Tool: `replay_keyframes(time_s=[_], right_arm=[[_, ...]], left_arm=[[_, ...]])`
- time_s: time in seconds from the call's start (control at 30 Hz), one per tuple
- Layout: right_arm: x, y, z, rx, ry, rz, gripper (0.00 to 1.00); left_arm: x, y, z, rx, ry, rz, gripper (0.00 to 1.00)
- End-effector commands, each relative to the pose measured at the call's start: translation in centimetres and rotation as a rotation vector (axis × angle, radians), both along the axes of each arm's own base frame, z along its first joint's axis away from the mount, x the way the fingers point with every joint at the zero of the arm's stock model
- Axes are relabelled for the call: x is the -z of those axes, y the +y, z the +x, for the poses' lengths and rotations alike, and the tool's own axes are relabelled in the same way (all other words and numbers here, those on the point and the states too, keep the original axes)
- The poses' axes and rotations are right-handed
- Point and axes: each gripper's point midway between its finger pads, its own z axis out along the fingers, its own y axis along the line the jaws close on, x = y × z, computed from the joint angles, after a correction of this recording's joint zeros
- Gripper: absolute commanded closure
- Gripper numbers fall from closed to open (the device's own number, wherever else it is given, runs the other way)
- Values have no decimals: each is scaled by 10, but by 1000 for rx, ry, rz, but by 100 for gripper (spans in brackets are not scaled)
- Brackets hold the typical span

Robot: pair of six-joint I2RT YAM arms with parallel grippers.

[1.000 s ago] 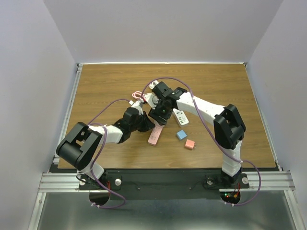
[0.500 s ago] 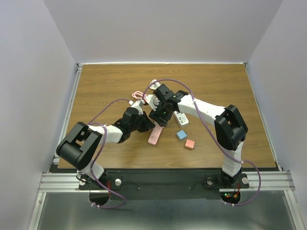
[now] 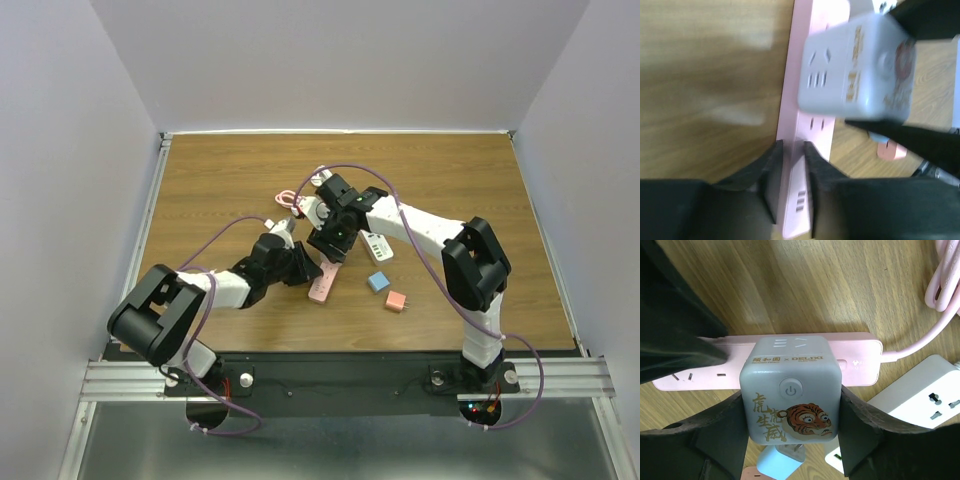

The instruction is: Insert the plug

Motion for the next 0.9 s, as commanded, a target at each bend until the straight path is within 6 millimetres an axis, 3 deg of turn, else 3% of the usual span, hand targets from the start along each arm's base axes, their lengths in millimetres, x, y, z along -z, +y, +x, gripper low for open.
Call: replay_keyframes(time_s=[0.0, 0.17, 0.3, 0.43, 0.6, 0.87], right_arm=[[67, 12, -19, -12, 103, -32, 95], [85, 2, -33, 4, 160, -55, 95], [87, 0, -29, 33, 134, -59, 95], [69, 5, -6, 90, 38, -39, 95], [43, 10, 38, 198, -104, -5, 95], [16, 12, 84, 278, -227, 25, 95]], left_arm=[[14, 8, -32, 42, 85, 31, 61], [13, 8, -37, 46, 81, 26, 52], [15, 2, -43, 64, 94, 26, 52], [13, -10, -50, 92, 99, 19, 52], [10, -25, -54, 112, 108, 5, 53], [3, -35, -40, 97, 85, 1, 53]])
